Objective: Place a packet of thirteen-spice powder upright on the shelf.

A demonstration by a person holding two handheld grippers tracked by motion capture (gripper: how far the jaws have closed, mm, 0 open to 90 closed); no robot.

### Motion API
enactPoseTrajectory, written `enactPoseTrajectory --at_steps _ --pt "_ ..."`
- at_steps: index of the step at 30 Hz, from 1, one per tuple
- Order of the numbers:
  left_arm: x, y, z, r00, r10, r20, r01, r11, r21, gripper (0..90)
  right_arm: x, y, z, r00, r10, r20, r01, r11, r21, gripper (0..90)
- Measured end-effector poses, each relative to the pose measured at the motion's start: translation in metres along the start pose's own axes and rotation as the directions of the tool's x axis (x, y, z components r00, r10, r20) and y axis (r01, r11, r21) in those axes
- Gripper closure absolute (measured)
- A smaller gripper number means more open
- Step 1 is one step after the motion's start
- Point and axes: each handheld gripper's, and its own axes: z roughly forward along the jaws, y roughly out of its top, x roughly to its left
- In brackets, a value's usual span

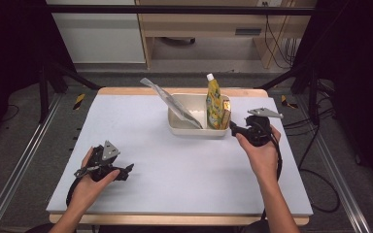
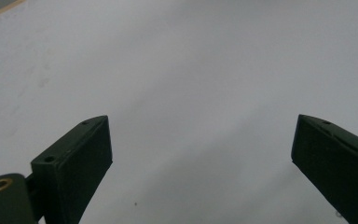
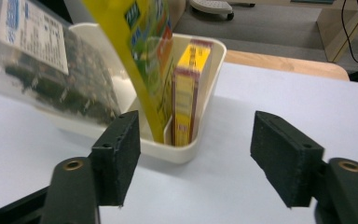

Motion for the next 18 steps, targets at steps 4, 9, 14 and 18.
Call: enactPoseTrajectory --at_steps 4,9,14,18 --pt "0.008 -0.002 0.000 0.9998 -0.019 -0.007 0.019 0.9998 -0.004 4.8 -0.001 -0.023 0.001 0.9999 -0.012 -0.003 0.012 0.9999 0.006 24.2" --pt "0.019 -0.006 0.000 0.9989 -0.038 -0.027 0.038 0.9992 -0.012 4.8 -0.004 -0.051 0.001 0.9998 -0.017 -0.003 0.018 0.9991 0.039 15.4" --pt "0.029 -0.009 0.000 0.9962 -0.066 -0.056 0.066 0.9978 -0.006 4.8 -0.010 -0.076 0.004 0.9996 -0.030 0.003 0.029 0.9967 0.076 12.4" --pt "0.034 -0.012 0.000 0.9920 -0.083 -0.096 0.082 0.9966 -0.011 5.0 -0.014 -0.090 0.006 0.9966 -0.082 0.013 0.080 0.9908 0.109 12.7"
